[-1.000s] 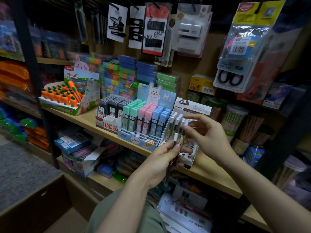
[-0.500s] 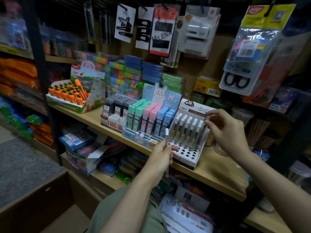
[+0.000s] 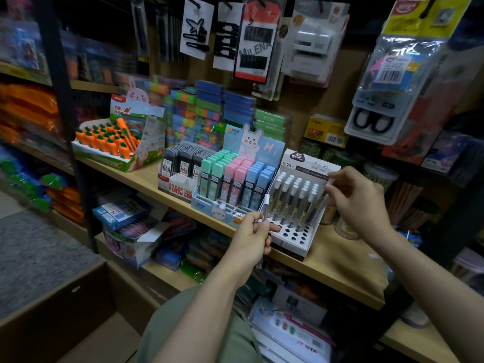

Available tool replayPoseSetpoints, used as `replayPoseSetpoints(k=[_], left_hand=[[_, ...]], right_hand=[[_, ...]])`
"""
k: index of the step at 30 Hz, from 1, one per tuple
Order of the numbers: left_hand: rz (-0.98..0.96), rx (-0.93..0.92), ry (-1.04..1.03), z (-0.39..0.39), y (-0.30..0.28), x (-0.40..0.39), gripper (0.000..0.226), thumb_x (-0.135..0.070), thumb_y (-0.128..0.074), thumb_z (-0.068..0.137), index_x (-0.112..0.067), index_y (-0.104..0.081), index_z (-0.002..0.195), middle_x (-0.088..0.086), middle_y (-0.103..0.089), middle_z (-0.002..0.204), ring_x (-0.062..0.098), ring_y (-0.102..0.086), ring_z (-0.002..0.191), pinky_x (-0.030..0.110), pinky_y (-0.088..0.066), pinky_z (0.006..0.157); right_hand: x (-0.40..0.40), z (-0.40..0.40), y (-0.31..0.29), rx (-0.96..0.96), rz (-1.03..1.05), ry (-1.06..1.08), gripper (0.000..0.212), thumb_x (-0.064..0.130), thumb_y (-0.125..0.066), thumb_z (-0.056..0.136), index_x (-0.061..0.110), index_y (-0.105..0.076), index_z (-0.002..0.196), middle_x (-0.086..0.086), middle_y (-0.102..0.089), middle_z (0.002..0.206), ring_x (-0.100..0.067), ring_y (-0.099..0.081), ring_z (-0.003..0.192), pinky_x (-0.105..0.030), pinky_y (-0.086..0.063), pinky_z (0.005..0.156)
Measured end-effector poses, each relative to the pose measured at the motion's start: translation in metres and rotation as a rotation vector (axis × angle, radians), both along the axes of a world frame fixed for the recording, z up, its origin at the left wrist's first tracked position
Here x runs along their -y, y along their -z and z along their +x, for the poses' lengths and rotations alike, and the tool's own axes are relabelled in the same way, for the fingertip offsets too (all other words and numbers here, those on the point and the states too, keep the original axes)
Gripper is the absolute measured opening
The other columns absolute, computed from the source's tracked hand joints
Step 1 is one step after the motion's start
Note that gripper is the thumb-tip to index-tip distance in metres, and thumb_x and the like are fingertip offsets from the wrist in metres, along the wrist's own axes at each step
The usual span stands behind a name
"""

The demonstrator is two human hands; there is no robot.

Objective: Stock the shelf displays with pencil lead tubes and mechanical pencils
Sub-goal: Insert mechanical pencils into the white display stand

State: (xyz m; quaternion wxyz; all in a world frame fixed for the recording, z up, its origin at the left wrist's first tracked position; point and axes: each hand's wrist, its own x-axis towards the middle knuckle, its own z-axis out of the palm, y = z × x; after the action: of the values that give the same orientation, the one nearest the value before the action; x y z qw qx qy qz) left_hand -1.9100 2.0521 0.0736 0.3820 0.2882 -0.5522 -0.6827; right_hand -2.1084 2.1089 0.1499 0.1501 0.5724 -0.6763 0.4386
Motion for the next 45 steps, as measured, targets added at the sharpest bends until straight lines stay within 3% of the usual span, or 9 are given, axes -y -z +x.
replayPoseSetpoints(k=[2,7,14,24,27,31,34,38,45], left_hand=[[-0.004,-0.006,-0.008,0.000,0.001,0.000,0.021,-0.015,-0.041,0.103,-0.019,-0.042,0.124,0.002,-0.062,0.093,0.007,-0.044,0.061,0.018,-0.041,0.053],[-0.030,0.026,-0.019,0.002,0.003,0.002,0.017,-0.015,-0.041,0.104,-0.024,-0.047,0.116,-0.002,-0.063,0.094,0.007,-0.048,0.063,0.019,-0.044,0.057],[-0.169,0.243,-0.003,-0.005,0.008,0.005,0.019,-0.019,-0.037,0.105,-0.034,-0.048,0.102,-0.008,-0.060,0.111,0.004,-0.057,0.073,0.022,-0.045,0.066],[-0.187,0.274,-0.052,-0.008,0.009,0.006,0.019,-0.021,-0.040,0.104,-0.037,-0.047,0.100,-0.018,-0.060,0.105,0.002,-0.055,0.068,0.018,-0.043,0.061],[-0.184,0.269,-0.067,-0.009,0.010,0.006,0.023,-0.022,-0.043,0.103,-0.028,-0.049,0.125,-0.008,-0.060,0.104,0.005,-0.057,0.073,0.024,-0.049,0.068],[-0.156,0.180,-0.082,-0.008,0.010,0.007,0.033,-0.020,-0.049,0.101,-0.023,-0.050,0.134,-0.001,-0.059,0.090,0.007,-0.057,0.072,0.023,-0.051,0.071],[-0.051,0.066,-0.059,-0.008,0.010,0.007,0.032,-0.013,-0.053,0.099,-0.019,-0.054,0.130,0.002,-0.063,0.091,0.006,-0.060,0.073,0.019,-0.052,0.069],[0.030,-0.046,-0.047,-0.007,0.008,0.007,0.017,-0.011,-0.056,0.097,-0.024,-0.059,0.108,0.000,-0.070,0.087,0.004,-0.064,0.070,0.018,-0.052,0.067],[0.066,-0.039,0.023,-0.004,0.003,0.003,0.015,-0.028,-0.052,0.100,-0.036,-0.059,0.110,-0.006,-0.064,0.077,0.007,-0.050,0.059,0.024,-0.039,0.058]], right_hand=[[0.003,0.002,-0.002,0.022,0.011,0.004,0.016,0.012,-0.071,0.087,0.021,-0.064,0.098,0.008,-0.067,0.082,-0.004,-0.065,0.080,-0.017,-0.049,0.075],[0.002,0.002,-0.001,0.023,0.017,0.008,0.016,0.013,-0.070,0.087,0.023,-0.062,0.096,0.010,-0.066,0.081,-0.005,-0.064,0.080,-0.012,-0.045,0.072],[0.000,-0.002,-0.002,0.005,0.029,0.022,0.014,0.010,-0.070,0.087,0.017,-0.065,0.099,0.005,-0.068,0.082,-0.011,-0.066,0.079,-0.023,-0.051,0.076],[0.003,-0.002,0.000,0.012,0.041,0.065,0.015,0.017,-0.072,0.085,0.022,-0.066,0.098,0.005,-0.068,0.083,-0.010,-0.064,0.079,-0.027,-0.052,0.078],[0.009,-0.002,-0.005,-0.019,0.026,0.084,0.015,0.014,-0.073,0.084,0.017,-0.071,0.099,0.002,-0.066,0.090,-0.008,-0.063,0.079,-0.026,-0.055,0.080],[0.015,-0.002,-0.004,-0.060,0.112,0.144,0.020,0.018,-0.072,0.086,0.015,-0.073,0.105,-0.001,-0.069,0.097,-0.014,-0.064,0.089,-0.034,-0.056,0.087],[0.015,-0.002,0.002,-0.032,0.071,0.122,0.021,0.017,-0.071,0.086,0.016,-0.070,0.107,0.004,-0.069,0.088,-0.006,-0.064,0.079,-0.026,-0.056,0.079],[0.016,-0.001,0.003,-0.021,0.072,0.164,0.009,0.018,-0.071,0.086,0.015,-0.071,0.094,0.003,-0.069,0.083,-0.012,-0.065,0.078,-0.034,-0.058,0.076],[0.012,0.001,0.001,-0.068,0.151,0.211,0.006,0.018,-0.074,0.082,0.013,-0.074,0.086,-0.002,-0.070,0.083,-0.018,-0.066,0.080,-0.037,-0.057,0.075]])
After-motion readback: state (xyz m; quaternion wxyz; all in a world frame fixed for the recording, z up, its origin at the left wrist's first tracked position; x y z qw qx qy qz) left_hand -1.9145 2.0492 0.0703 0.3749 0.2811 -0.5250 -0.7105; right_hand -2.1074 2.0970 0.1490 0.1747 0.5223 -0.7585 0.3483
